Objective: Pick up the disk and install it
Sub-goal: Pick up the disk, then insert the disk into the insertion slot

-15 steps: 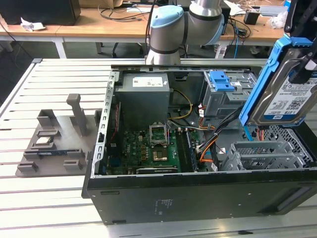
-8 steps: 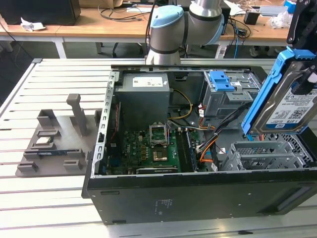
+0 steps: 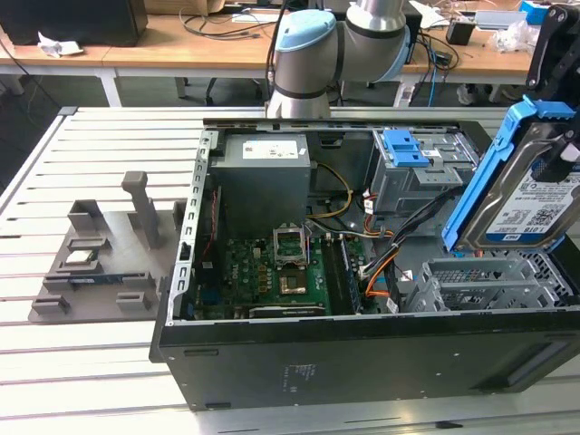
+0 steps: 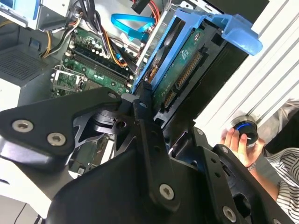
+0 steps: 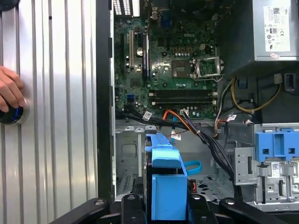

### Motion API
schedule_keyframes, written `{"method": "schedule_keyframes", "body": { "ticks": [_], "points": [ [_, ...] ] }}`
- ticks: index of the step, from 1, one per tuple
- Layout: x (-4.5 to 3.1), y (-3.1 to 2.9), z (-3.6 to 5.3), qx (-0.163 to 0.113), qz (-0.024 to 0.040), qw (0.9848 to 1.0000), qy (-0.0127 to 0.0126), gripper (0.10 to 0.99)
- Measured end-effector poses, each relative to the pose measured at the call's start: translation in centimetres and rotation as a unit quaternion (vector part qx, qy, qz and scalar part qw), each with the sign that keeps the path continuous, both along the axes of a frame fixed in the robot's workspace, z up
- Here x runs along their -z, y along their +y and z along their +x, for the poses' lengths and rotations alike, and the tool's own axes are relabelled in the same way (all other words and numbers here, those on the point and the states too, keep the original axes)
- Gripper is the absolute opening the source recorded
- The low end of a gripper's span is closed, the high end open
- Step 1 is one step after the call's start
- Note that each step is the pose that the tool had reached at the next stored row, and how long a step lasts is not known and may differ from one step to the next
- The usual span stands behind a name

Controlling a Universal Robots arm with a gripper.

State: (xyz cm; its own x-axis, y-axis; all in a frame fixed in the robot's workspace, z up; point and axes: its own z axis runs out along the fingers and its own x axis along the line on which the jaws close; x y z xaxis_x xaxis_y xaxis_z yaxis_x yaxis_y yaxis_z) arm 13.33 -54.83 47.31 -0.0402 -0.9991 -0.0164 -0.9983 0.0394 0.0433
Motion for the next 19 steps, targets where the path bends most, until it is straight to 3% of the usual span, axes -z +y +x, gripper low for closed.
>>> {"method": "schedule_keyframes", "body": {
  "ticks": [4,8,19],
  "points": [
    [1.07,-0.37,0.04,0.004,0.0,1.0,0.0,0.365],
    [1.6,-0.62,0.06,0.005,-0.0001,1.0,0.0,0.365],
    [1.83,-0.63,0.05,0.005,-0.0001,1.0,0.0,0.365]
  ]
}}
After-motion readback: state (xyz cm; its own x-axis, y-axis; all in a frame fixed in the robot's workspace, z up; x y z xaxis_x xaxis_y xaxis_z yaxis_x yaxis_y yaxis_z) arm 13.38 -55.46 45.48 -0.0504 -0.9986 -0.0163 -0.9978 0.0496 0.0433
